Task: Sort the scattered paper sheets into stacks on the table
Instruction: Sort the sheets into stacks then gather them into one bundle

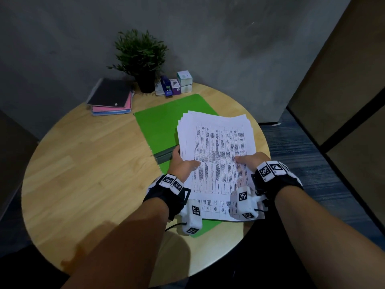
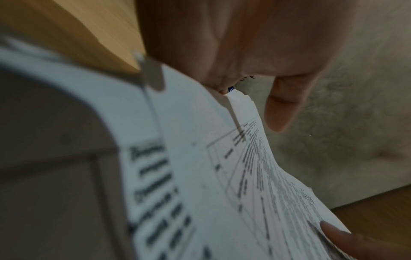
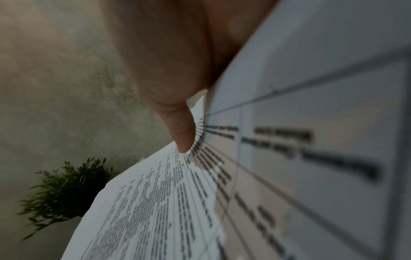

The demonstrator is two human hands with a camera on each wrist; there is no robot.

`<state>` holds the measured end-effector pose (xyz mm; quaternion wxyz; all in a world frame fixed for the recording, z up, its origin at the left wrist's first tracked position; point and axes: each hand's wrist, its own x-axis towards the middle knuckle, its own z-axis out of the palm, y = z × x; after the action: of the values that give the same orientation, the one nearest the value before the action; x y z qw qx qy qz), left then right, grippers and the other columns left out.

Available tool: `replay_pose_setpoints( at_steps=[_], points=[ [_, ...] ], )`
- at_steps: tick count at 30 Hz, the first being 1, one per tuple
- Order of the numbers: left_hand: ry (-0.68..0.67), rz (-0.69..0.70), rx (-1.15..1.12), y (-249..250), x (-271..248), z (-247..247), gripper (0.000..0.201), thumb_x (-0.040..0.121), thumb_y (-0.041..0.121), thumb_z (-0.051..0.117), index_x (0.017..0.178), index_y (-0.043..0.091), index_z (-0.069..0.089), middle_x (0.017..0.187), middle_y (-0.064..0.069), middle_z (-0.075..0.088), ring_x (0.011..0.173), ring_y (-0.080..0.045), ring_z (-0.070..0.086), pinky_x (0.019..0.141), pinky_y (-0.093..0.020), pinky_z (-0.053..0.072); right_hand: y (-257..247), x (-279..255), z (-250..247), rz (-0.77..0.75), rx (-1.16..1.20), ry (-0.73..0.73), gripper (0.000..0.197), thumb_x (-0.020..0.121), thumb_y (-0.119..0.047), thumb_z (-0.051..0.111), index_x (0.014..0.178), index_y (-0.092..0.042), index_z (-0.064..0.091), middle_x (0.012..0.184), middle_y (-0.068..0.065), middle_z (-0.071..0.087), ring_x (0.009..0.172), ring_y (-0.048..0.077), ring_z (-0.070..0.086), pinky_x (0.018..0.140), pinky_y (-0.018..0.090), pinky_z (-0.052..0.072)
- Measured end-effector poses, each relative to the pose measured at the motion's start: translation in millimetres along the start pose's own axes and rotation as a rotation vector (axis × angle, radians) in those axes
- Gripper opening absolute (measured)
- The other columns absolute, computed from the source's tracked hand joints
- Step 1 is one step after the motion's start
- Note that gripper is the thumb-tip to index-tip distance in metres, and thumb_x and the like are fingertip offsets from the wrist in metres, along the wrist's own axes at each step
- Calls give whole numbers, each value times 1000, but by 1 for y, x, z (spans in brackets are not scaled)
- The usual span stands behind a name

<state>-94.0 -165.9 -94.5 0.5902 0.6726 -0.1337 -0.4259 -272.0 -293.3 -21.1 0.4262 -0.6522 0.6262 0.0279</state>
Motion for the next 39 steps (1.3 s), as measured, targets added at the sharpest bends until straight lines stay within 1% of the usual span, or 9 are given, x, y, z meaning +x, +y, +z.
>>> replay_pose_setpoints(
  at_steps=[4,14,19,22,25,27,32,36,39],
  points=[
    [-7,-1,5,-1,0,0,91,79,-7,69,150,18,19,136,-9,53,115,-31,55,98,-47,48,2,1,-2,4,73,4,69,86,-38,67,136,2,42,130,20,53,89,28,49,75,32,39],
    [-6,13,25,-2,-1,-1,92,80,-5,70,151,18,17,138,-8,50,119,-31,53,100,-49,47,5,4,-5,2,92,-26,60,87,-34,67,134,-2,48,133,16,53,100,30,54,79,30,39],
    [5,26,29,-4,-1,-4,89,82,-4,69,151,17,17,136,-10,52,115,-30,55,96,-45,49,2,-11,1,-265,184,74,36,86,-15,67,121,-8,57,118,10,63,97,25,57,82,30,43],
    [17,26,-39,0,-5,-4,81,85,-3,66,149,14,20,138,-11,50,116,-30,54,95,-40,47,-10,-37,3,-423,208,163,36,86,-16,67,120,-12,53,111,8,62,97,26,58,79,33,48],
    [1,-10,-195,7,-11,-12,66,93,3,58,149,12,24,141,-13,47,123,-33,50,104,-50,41,-22,-71,-1,-595,227,150,33,85,-17,68,115,-13,54,105,9,63,93,29,61,73,35,52],
    [-54,-2,-310,11,-19,-27,59,93,9,59,146,11,33,141,-15,49,124,-35,51,105,-57,39,-28,-91,-7,-706,274,92,34,85,-16,69,116,-16,55,106,8,66,95,26,64,77,37,54],
    [-219,180,-398,47,-65,-89,105,48,32,93,135,-1,46,128,-20,58,115,-35,58,96,-49,50,-39,-131,-12,-908,522,-116,45,84,2,65,121,-19,55,119,1,65,110,17,62,91,31,53],
    [-100,439,-277,79,-109,-127,78,60,19,88,127,-1,53,116,-9,69,106,-26,66,86,-36,54,-47,-146,4,-919,655,-193,45,84,6,62,118,-23,55,119,3,66,111,18,63,94,35,52],
    [90,586,-149,84,-136,-142,45,72,-1,70,114,13,60,105,5,73,97,-15,69,81,-30,56,-54,-145,25,-904,594,-205,49,82,1,66,125,-19,52,122,1,65,115,17,61,101,43,46]
  ],
)
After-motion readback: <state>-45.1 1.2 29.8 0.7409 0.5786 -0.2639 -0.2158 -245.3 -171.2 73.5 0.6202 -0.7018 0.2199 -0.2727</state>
